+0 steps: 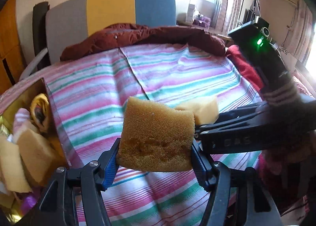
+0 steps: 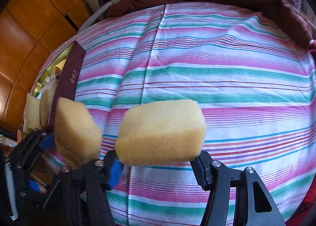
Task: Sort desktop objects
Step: 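Carry both held sponges toward the gold tray, then release both sponges into the gold tray by opening both tools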
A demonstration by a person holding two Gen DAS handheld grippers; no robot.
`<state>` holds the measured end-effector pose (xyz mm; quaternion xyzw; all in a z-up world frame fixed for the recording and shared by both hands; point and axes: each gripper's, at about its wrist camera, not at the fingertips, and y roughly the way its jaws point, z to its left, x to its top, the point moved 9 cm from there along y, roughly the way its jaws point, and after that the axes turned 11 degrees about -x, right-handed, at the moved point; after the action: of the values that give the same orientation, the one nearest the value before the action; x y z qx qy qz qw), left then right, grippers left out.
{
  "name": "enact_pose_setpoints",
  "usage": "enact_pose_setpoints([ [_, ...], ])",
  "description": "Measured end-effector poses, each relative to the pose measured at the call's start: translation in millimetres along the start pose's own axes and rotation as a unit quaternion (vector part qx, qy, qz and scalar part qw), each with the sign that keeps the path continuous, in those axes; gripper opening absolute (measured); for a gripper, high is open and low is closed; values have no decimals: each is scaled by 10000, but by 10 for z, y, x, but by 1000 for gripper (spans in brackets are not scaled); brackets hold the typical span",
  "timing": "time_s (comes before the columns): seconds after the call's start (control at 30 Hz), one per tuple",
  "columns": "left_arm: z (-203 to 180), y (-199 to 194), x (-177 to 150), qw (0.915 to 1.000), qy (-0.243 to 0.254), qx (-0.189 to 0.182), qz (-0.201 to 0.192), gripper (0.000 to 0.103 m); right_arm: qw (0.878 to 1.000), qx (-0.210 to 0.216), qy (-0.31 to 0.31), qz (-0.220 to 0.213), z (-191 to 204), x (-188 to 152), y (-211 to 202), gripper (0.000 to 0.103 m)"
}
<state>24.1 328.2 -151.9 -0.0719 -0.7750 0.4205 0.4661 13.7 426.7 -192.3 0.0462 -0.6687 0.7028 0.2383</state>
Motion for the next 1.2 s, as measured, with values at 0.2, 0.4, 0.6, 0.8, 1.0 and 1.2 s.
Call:
enact_pose_setpoints([
  [0.2,1,-200,71,9998,34,32,-190,66,9998,40,104,-170,29,56,-72,60],
  [0.4,88,-463,155,9988,79,196,-435,66,9991,104,192,-367,63,137,-197,60],
  [0.6,418,-832,230,9960,-326,346,-757,66,9975,292,111,-631,336,381,-326,60],
  [0.8,1088,-1357,252,9837,-936,964,-1197,67,9922,817,-324,-885,1022,703,-446,60],
  [1.0,1954,-1632,94,9639,-1673,1672,-1220,68,9818,1340,-928,-973,1873,935,-455,60],
  [1.2,2483,-1699,8,9504,-2002,2095,-1126,70,9741,1569,-1332,-934,2555,1110,-322,62],
])
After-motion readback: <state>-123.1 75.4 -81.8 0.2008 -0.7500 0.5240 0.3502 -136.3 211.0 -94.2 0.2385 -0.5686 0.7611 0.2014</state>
